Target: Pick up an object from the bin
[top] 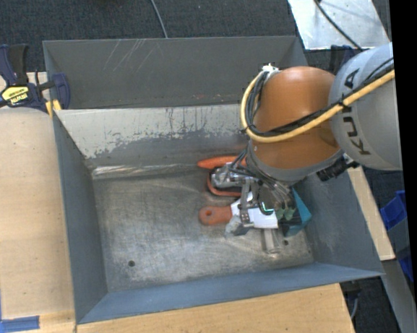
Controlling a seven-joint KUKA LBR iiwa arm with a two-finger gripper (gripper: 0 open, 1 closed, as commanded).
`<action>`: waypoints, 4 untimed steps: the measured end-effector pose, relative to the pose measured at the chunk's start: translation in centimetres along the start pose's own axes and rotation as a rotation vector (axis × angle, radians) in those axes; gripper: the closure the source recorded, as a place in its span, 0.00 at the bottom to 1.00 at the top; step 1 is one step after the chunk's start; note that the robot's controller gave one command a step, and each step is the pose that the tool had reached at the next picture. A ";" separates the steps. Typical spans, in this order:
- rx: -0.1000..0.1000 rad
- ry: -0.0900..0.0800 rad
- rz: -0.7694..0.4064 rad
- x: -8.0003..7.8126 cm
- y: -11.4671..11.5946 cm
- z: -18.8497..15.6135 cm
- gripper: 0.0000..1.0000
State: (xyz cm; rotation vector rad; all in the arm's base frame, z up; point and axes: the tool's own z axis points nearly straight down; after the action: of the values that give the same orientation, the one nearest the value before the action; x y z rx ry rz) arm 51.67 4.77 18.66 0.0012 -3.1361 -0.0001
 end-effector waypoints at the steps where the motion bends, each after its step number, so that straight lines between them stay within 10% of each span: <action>1: -0.001 -0.008 0.001 -0.2 0.0 -0.4 0.00; 3: -0.004 -0.018 0.228 -4.9 -1.2 9.6 0.00; 4: -0.004 -0.015 0.233 -4.6 -1.1 9.4 1.00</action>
Offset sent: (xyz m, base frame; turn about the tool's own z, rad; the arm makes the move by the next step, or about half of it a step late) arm 0.0493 -0.0394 -0.1046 0.2381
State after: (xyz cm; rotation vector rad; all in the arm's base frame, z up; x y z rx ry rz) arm 56.27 3.69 9.21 -0.3646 -3.1302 -0.0058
